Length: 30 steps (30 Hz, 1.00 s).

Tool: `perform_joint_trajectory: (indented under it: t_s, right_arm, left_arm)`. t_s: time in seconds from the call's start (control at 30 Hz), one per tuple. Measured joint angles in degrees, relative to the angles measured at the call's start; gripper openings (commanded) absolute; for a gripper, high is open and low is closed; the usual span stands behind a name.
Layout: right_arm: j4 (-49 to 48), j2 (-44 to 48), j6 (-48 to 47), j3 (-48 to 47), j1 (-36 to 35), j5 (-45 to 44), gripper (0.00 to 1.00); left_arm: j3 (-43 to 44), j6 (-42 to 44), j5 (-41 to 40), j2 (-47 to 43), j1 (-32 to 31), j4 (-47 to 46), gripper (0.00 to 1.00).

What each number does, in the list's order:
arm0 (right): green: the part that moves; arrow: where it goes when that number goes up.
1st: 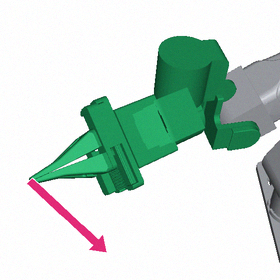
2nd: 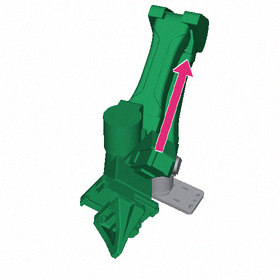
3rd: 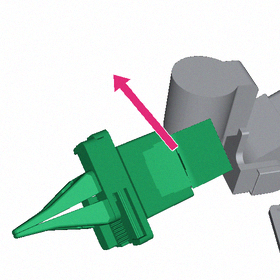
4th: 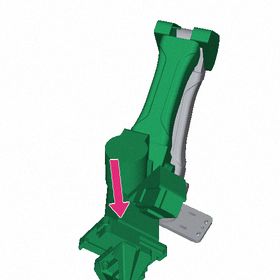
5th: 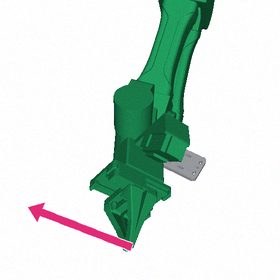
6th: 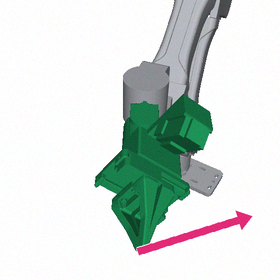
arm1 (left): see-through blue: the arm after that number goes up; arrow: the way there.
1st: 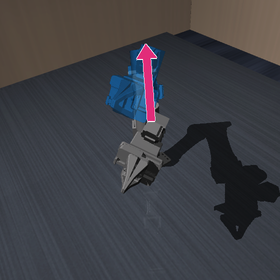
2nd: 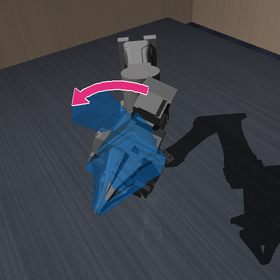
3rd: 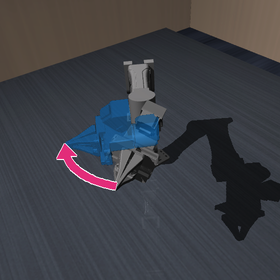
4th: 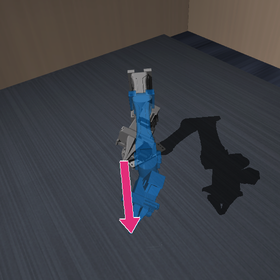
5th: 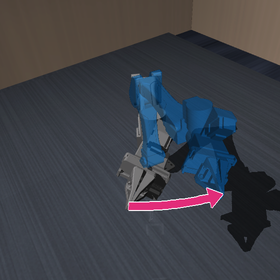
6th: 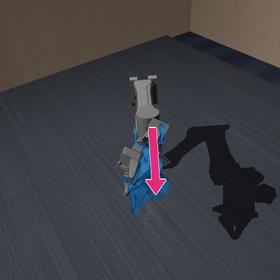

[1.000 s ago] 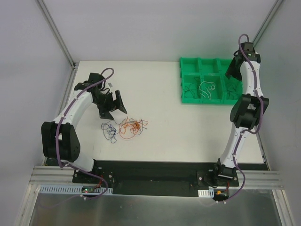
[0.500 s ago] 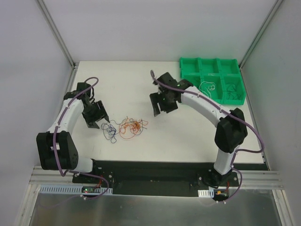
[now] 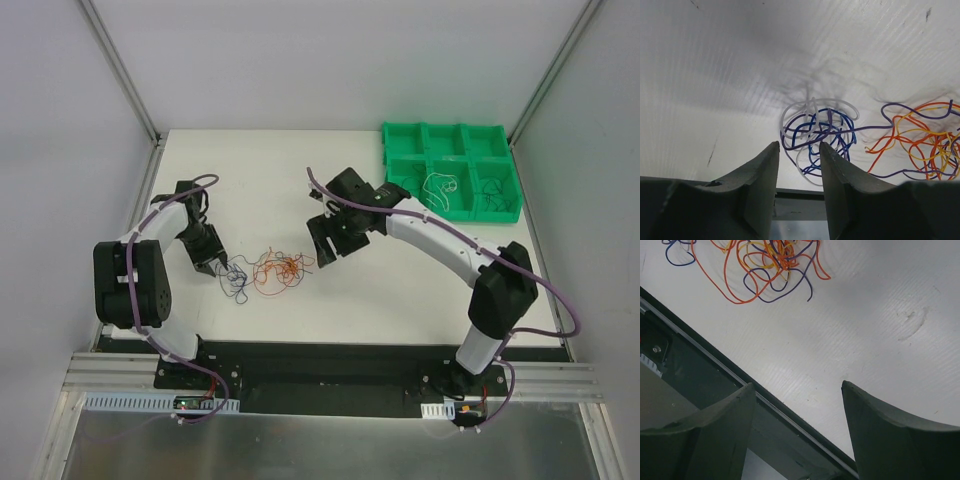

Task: Untangle the cables

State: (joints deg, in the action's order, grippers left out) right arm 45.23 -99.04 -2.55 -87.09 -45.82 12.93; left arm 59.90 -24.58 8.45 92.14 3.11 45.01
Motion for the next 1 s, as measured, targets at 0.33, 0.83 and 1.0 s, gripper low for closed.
perform_joint_trajectory:
  t_s: [0.33, 0.83, 1.0]
  right_arm:
    - [0.1, 1.6, -2.3, 0.5, 0.0, -0.5, 0.72]
    - [1.9, 3.6, -5.7, 0.8, 2.3, -0.7, 0.72]
    - [2.1, 5.7, -5.9, 1.7, 2.8, -0.7, 0.72]
  left_arm:
    - [4.0, 0.4, 3.3, -2.4, -2.1, -2.5, 0.61]
    - [13.3, 14.2, 10.8, 9.2, -8.4, -5.6, 0.51]
    - [13.4, 17.0, 7.4, 11.1, -11.2, -4.6, 0.45]
